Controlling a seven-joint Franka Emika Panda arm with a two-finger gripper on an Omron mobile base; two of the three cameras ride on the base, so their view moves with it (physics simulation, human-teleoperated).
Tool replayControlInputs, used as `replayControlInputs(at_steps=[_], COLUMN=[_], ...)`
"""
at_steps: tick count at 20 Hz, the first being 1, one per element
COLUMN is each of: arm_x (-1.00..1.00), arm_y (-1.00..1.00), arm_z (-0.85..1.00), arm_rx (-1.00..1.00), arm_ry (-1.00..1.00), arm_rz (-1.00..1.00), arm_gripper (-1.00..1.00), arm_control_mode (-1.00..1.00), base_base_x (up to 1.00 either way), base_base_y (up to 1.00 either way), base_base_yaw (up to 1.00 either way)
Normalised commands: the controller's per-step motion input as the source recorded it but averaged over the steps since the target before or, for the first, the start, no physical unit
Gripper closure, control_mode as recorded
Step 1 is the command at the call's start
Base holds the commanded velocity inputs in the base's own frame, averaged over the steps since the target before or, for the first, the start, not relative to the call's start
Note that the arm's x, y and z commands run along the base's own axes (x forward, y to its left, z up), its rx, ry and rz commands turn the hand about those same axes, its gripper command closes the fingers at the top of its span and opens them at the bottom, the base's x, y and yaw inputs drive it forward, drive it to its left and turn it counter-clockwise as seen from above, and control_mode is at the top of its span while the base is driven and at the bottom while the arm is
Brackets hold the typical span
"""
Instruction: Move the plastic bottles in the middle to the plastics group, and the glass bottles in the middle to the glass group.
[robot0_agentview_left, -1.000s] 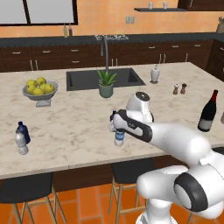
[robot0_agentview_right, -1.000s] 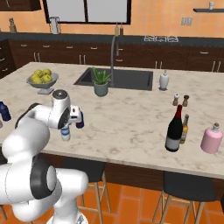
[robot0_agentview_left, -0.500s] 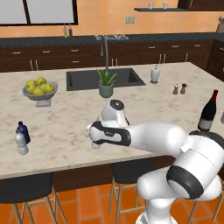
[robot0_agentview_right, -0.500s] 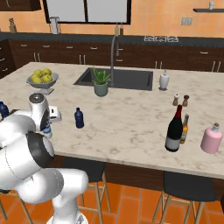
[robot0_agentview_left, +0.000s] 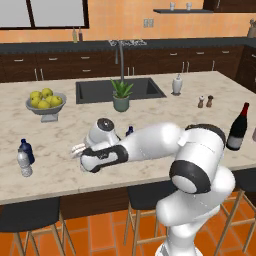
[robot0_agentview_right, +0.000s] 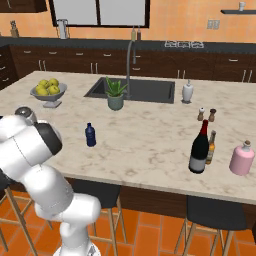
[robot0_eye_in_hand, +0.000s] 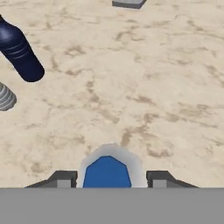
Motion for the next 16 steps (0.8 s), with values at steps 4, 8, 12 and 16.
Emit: replayControlInputs(at_steps=[4, 8, 12, 16], arm_x=[0.36, 0.37, 0.45, 0.38], arm_y=[1.0, 1.0, 0.93, 0.6], arm_z=[0.07, 0.02, -0.08, -0.4], arm_rx=[0.0, 0.0, 0.0, -0.06], arm_ry=[0.0, 0.0, -0.01, 0.06], arm_rz=[0.0, 0.0, 0.0, 0.0], arm_gripper=[1.0, 1.0, 1.0, 1.0], arm_control_mode=[-1.0, -1.0, -1.0, -1.0], base_base_x=[0.0, 0.0, 0.0, 0.0], base_base_y=[0.0, 0.0, 0.0, 0.0], base_base_yaw=[0.0, 0.0, 0.0, 0.0])
